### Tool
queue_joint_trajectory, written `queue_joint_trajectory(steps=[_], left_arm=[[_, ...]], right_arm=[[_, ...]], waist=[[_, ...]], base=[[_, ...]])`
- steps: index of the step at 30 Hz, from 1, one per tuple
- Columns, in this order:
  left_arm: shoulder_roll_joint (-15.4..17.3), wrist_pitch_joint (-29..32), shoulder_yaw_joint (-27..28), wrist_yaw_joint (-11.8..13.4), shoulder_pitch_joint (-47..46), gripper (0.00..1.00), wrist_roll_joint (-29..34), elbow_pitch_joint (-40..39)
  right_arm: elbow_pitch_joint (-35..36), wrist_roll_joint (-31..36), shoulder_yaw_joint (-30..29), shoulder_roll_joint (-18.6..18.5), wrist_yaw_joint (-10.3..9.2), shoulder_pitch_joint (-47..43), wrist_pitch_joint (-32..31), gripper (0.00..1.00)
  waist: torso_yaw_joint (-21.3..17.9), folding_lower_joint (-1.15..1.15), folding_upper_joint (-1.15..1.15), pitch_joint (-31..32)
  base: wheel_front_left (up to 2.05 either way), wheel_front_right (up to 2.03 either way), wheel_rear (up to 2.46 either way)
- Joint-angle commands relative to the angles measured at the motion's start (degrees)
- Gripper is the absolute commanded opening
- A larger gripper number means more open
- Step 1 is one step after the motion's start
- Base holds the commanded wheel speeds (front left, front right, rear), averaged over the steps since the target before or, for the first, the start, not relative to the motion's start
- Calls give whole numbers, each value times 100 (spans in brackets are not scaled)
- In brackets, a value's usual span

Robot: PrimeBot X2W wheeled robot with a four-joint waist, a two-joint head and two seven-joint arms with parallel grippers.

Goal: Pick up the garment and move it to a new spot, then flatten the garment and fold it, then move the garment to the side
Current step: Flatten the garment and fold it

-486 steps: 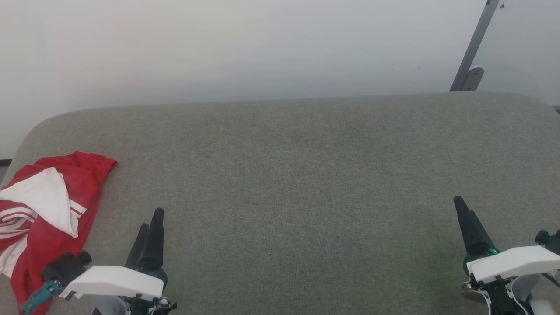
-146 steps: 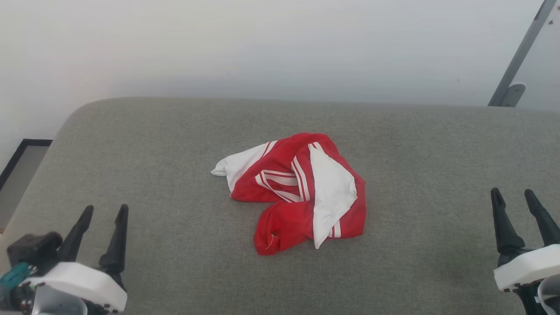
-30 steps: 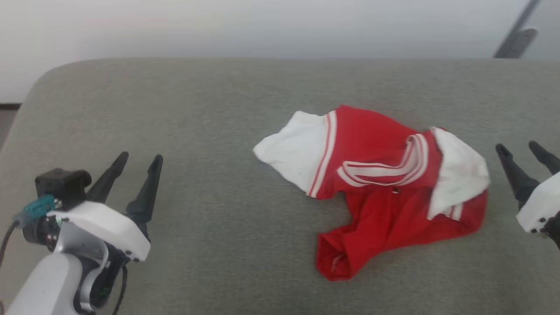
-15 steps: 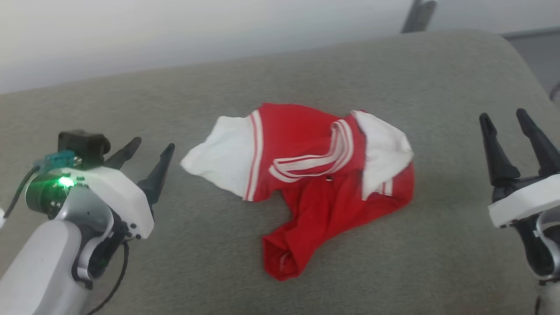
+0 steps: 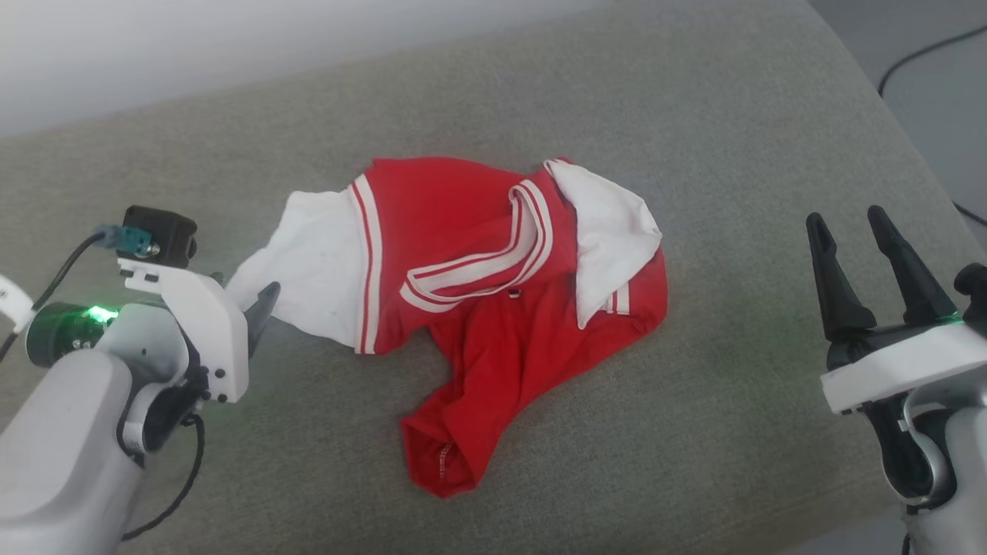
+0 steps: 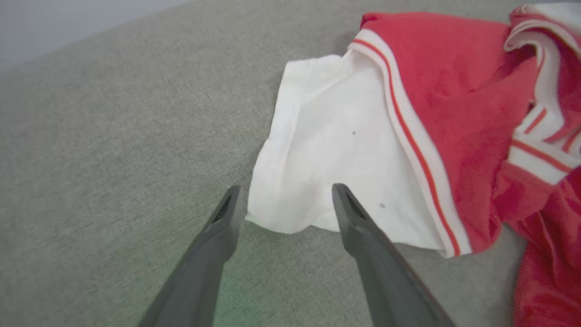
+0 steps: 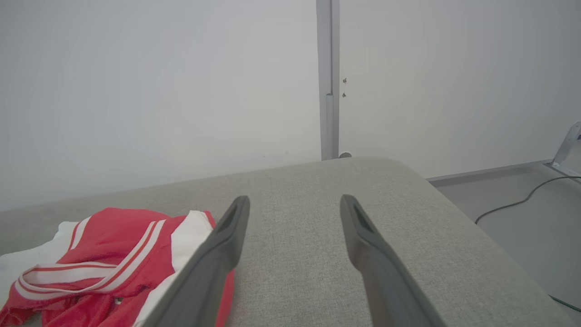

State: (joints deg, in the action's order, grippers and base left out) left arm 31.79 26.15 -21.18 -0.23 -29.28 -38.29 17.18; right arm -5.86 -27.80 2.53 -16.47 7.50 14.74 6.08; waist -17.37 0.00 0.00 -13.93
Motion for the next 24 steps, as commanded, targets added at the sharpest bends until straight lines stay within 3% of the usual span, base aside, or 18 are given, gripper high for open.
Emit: queue_joint_trajectory(steps=[1,8,13,15,16,17,24], left_arm=[[-11,152,-56,49,-185,100,64,189],[-126,883,-378,167,-616,100,212,1055],[-390,1268,-501,296,-904,100,133,1751],[-484,1510,-617,233,-920,100,96,2005],[-543,1605,-643,193,-940,34,51,2096],[-595,1672,-658,152,-966,0,29,2162],[-586,1674,-616,98,-1338,0,0,2296]], right_arm=[[-39,-46,30,23,-2,90,67,100],[-182,-141,138,19,-2,237,179,100],[-302,-220,257,17,-2,370,276,100],[-345,-248,297,6,-2,419,310,100],[-367,-259,310,-3,-2,444,324,100],[-390,-274,322,-7,-2,455,340,100],[-513,-343,254,-90,-2,466,424,100]], waist=[[-91,0,0,-139],[-159,0,0,-357],[-199,0,0,-487],[-207,0,0,-510],[-206,0,0,-521],[-202,0,0,-530],[-72,0,0,-506]], base=[[0,0,0],[0,0,0],[0,0,0],[0,0,0],[0,0,0],[0,0,0],[0,0,0]])
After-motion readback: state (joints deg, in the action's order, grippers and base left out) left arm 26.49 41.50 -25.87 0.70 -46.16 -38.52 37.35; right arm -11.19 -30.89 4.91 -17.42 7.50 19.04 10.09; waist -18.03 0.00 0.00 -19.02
